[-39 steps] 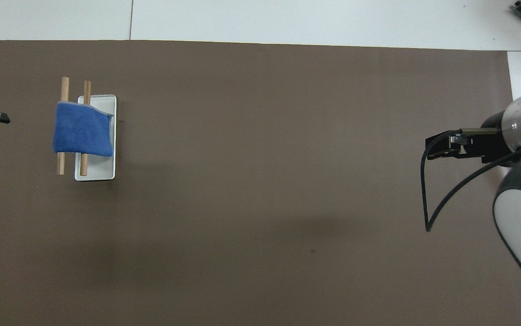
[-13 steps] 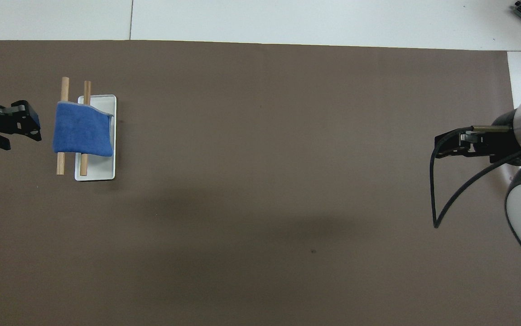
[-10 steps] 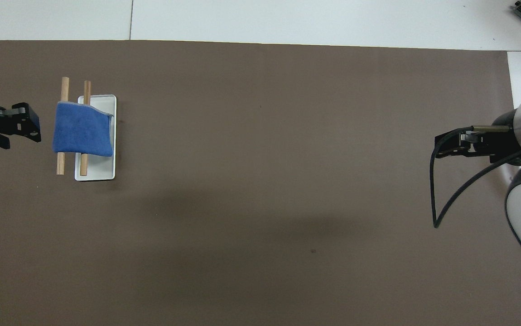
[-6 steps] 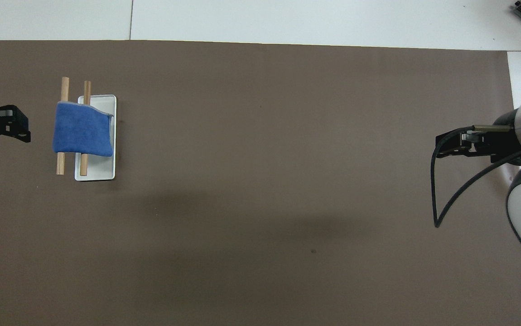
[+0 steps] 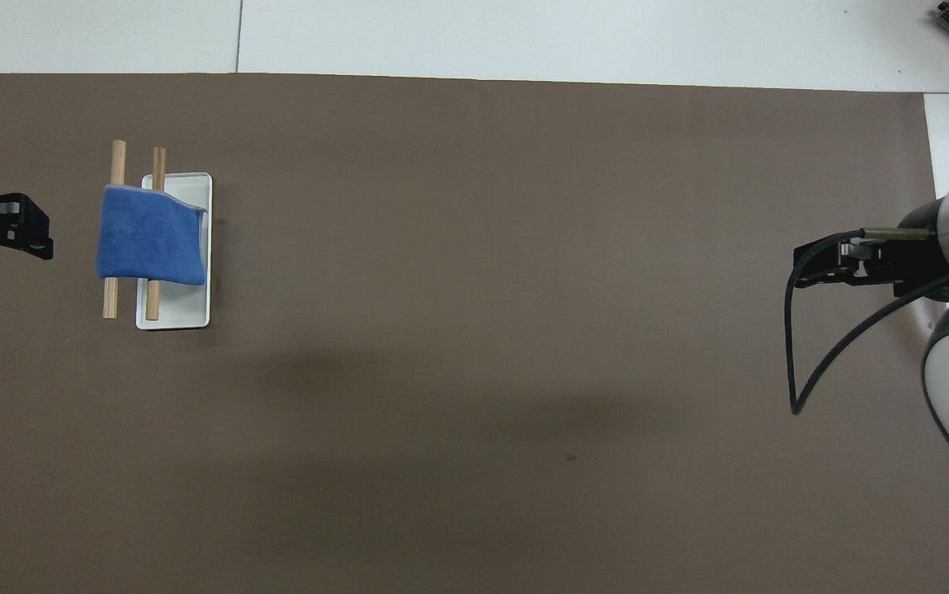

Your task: Right arm passes towel to left arm to hang

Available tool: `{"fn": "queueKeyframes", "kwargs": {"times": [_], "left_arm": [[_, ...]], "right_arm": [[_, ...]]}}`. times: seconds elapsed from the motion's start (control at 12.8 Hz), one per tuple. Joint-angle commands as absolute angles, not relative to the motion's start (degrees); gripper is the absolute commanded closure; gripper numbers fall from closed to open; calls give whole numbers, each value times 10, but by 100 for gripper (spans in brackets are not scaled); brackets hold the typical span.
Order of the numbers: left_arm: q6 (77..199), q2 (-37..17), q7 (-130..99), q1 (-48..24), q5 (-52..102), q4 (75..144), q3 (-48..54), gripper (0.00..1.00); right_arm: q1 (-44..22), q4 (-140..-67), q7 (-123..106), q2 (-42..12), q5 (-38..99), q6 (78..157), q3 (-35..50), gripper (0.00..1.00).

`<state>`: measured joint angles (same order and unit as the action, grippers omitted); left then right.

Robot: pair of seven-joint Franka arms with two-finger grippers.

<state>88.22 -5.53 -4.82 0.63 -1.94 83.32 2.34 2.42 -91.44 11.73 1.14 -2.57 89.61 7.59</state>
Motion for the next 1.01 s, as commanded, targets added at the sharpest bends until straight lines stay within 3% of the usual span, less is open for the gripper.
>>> {"fn": "queueKeyframes", "kwargs": {"times": [0.0,0.23,0.31,0.39,0.55,0.94], "left_arm": [[901,-43,-40,47,-26,838,65,41],[904,-45,-45,45,-26,841,70,40],[904,-43,-46,45,-26,848,70,35],[904,-42,-46,45,-26,851,70,27],[906,-42,-39,45,-25,852,71,0],[915,-42,-44,39,-23,852,71,0]], "right_arm": [[33,-914,98,16,-13,893,81,0],[33,-917,64,16,-13,895,81,0],[33,-917,67,16,-13,895,81,0],[31,-917,69,17,-13,895,81,0],[30,-916,69,16,-13,895,81,0],[33,-916,69,16,-12,894,81,0]]}}
